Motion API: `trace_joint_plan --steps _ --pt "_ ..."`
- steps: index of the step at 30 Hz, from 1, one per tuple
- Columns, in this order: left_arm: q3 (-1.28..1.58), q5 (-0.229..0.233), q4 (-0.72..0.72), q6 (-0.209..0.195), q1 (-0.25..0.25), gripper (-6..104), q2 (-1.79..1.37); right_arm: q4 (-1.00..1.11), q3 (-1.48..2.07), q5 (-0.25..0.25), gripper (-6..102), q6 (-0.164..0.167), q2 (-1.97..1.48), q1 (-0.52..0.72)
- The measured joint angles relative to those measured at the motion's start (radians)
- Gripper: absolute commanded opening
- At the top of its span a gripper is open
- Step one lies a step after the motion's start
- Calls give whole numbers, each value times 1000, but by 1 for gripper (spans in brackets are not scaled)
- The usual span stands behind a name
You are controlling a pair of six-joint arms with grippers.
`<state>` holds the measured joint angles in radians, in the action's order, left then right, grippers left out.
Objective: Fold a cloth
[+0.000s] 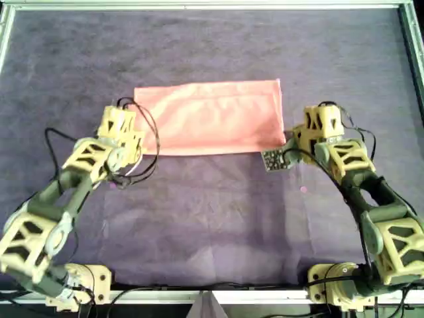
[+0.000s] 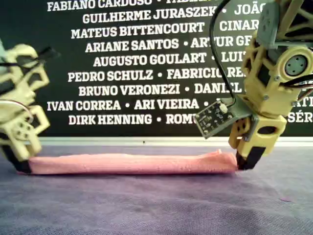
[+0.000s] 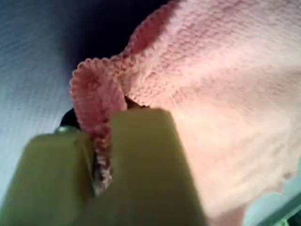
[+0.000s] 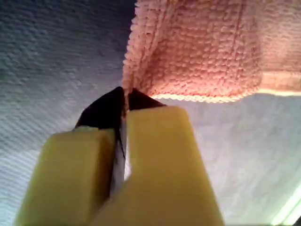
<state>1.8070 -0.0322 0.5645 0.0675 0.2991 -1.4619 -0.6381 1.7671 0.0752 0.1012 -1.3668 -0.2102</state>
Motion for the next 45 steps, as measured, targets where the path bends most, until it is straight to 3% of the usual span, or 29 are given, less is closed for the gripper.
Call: trace_joint_plan --steps 4,13,24,28,32,35,40,45 --pt "55 0 0 0 8 -1 -78 0 52 0 0 0 -41 0" --pt "132 2 2 0 104 -1 -98 -2 195 -9 0 9 -206 8" --pt "181 9 2 0 109 4 -100 -2 281 -6 3 9 -253 -14" --pt "186 9 2 0 109 23 -114 -3 281 -6 13 11 -258 -14" --pt "244 9 2 0 109 45 -198 -3 305 -6 30 15 -264 -8" --pt "305 12 2 2 109 55 -301 -3 341 -8 43 15 -270 -5" --pt "430 15 2 2 109 60 -506 -3 419 -8 57 15 -413 -8" --pt "577 15 2 2 109 60 -723 -3 552 -8 58 15 -657 -9"
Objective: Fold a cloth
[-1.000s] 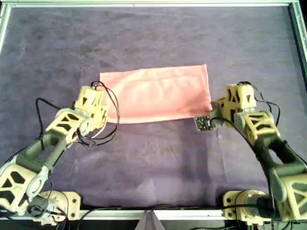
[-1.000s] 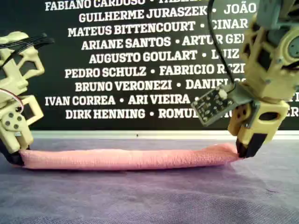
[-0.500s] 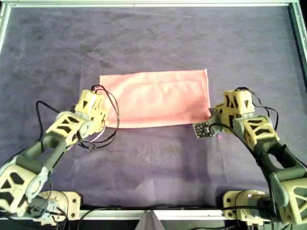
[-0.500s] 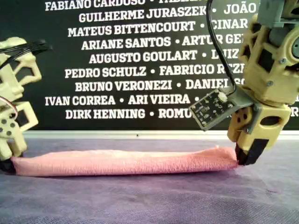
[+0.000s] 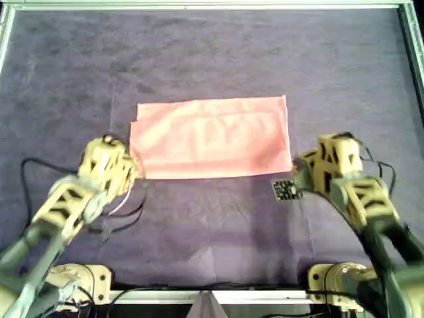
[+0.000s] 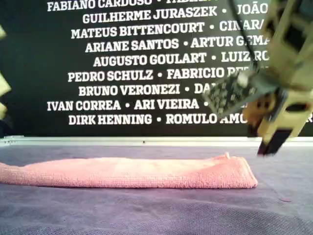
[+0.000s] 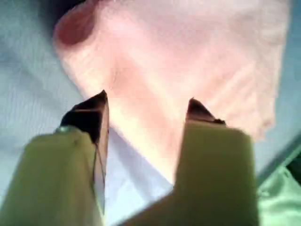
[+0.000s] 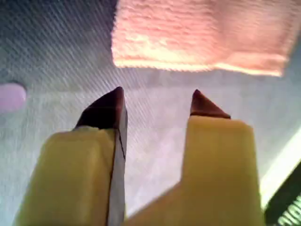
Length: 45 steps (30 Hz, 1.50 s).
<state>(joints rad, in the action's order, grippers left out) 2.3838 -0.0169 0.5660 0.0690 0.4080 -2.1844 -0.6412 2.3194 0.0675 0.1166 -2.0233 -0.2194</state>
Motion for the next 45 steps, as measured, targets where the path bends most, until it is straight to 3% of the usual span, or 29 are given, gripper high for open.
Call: trace_joint_plan --steps 15,25,30,36,45 --pt "360 2 2 0 0 60 -831 -2 479 -9 58 2 -793 5" --pt "488 2 2 0 0 61 -910 -2 594 -6 59 2 -1005 3" --pt "508 2 2 0 0 61 -910 -2 594 -3 59 -5 -948 -6" --pt "508 2 2 0 0 61 -910 31 525 -3 60 -5 -604 -6" --pt "508 2 2 0 0 61 -910 206 295 -3 84 -5 -110 -3"
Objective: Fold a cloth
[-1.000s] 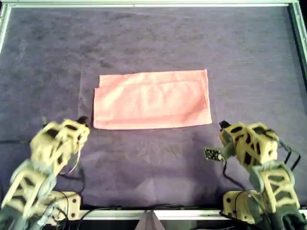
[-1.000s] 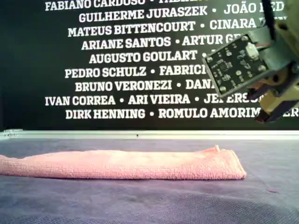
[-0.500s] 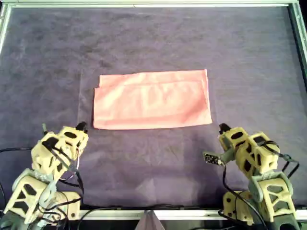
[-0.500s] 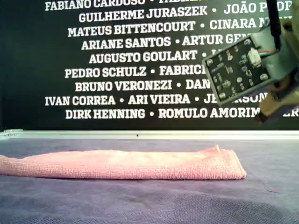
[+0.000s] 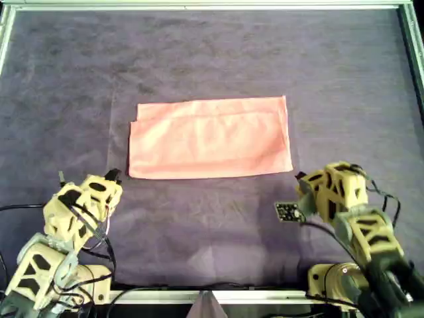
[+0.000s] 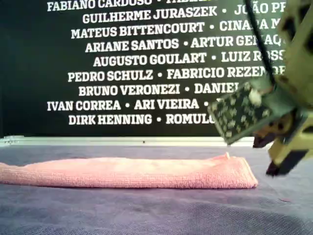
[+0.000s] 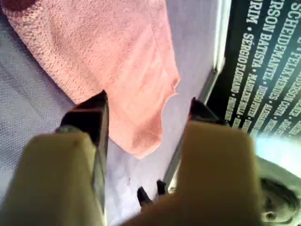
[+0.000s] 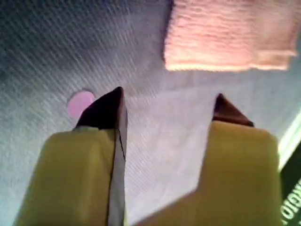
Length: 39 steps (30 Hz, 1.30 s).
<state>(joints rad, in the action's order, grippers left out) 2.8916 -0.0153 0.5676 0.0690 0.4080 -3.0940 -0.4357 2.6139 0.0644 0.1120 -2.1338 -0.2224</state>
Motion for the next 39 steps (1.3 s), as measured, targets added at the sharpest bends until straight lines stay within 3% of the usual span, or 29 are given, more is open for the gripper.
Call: trace_joint_plan --steps 16,19,24,26,32,39 --pt "0 0 0 0 0 61 0 115 -313 0 85 -5 500 -6" --pt "0 0 0 0 0 61 0 117 -374 2 85 -35 560 -3" --pt "23 0 0 0 0 61 -2 118 -425 0 85 -130 594 -3" --pt "43 0 0 0 0 61 -3 118 -442 0 85 -150 612 -3" --pt "69 0 0 0 0 61 -3 118 -492 0 84 -161 653 -12" --pt "69 0 0 0 0 61 -3 120 -494 -8 84 -163 653 -152"
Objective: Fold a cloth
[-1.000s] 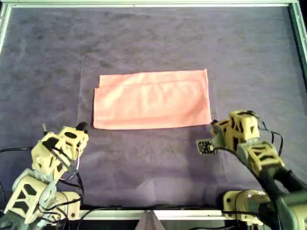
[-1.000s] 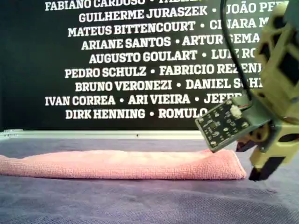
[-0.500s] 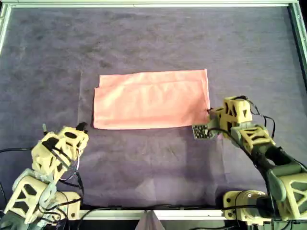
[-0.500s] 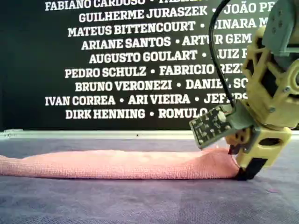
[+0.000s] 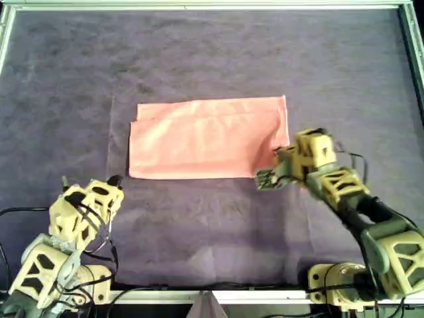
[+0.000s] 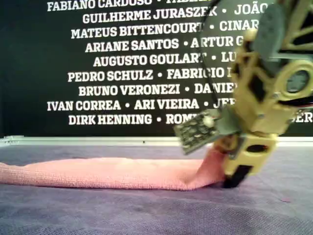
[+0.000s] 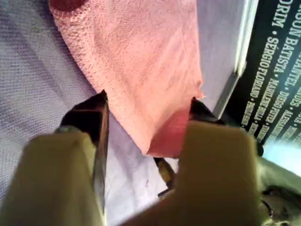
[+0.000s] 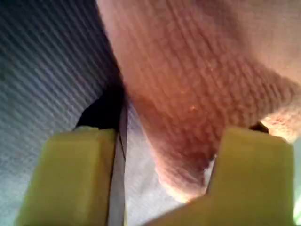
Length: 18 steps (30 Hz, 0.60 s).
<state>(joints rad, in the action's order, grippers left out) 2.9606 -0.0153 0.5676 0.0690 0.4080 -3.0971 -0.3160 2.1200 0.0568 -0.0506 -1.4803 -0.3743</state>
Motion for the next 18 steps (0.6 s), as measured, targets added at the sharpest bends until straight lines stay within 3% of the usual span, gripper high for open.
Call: trace_joint_plan --steps 15,18 --pt "0 0 0 0 0 61 0 0 14 2 84 0 0 -6" --pt "0 0 0 0 0 61 0 0 21 3 74 0 -2 -6"
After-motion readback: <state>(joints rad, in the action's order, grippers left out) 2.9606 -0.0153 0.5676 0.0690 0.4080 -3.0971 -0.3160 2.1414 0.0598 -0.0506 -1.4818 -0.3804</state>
